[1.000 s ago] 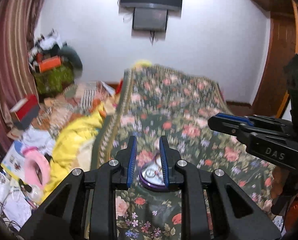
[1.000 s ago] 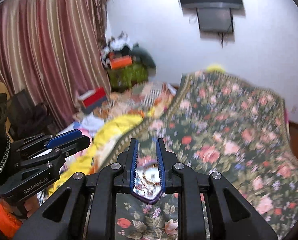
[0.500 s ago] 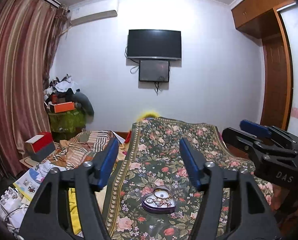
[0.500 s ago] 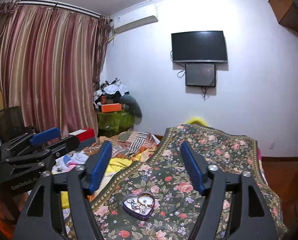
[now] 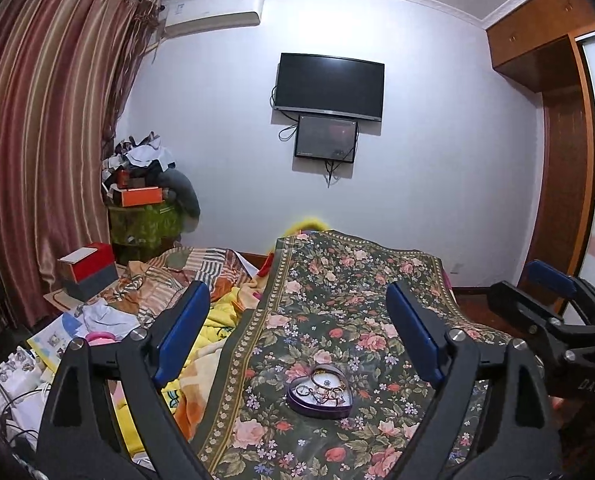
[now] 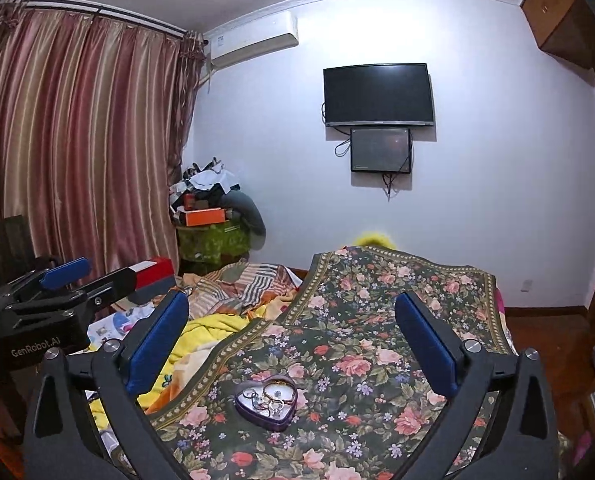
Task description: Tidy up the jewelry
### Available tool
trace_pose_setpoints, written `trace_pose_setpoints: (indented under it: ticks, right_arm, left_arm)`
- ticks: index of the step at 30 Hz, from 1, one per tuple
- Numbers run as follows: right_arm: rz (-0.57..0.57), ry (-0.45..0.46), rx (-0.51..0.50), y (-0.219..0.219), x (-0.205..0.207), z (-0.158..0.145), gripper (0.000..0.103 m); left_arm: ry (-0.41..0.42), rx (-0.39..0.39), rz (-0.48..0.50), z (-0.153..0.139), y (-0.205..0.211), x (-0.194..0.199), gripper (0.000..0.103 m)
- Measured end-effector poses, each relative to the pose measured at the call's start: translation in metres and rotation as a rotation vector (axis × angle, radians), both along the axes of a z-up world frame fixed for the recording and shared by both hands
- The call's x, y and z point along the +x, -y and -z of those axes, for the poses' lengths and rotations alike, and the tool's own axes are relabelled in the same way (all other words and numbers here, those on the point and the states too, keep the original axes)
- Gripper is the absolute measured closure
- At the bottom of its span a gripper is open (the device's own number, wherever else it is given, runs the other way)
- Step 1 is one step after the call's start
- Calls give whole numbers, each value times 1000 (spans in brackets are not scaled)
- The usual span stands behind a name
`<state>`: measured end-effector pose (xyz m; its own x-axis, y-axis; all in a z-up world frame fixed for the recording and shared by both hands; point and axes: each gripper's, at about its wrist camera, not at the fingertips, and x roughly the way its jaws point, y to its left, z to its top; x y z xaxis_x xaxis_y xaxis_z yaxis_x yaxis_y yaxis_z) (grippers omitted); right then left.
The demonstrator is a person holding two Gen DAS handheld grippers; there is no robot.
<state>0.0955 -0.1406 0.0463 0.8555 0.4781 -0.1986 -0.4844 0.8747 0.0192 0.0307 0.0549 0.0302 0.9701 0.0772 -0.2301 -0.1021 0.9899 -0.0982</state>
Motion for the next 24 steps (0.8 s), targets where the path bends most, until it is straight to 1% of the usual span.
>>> trace_pose_setpoints:
  ticks: [20, 23, 24]
  right_arm:
    - [-15, -30, -2, 2, 0, 6, 1]
    - [-16, -31, -7, 2, 0, 5, 1]
    - [-16, -31, -7, 2, 0, 4, 1]
  left_arm:
    - [-15, 4, 2, 5, 4, 1, 12]
    - [-13, 5, -1, 4, 4, 1, 9]
    - [-11, 7, -6, 4, 5, 1, 6]
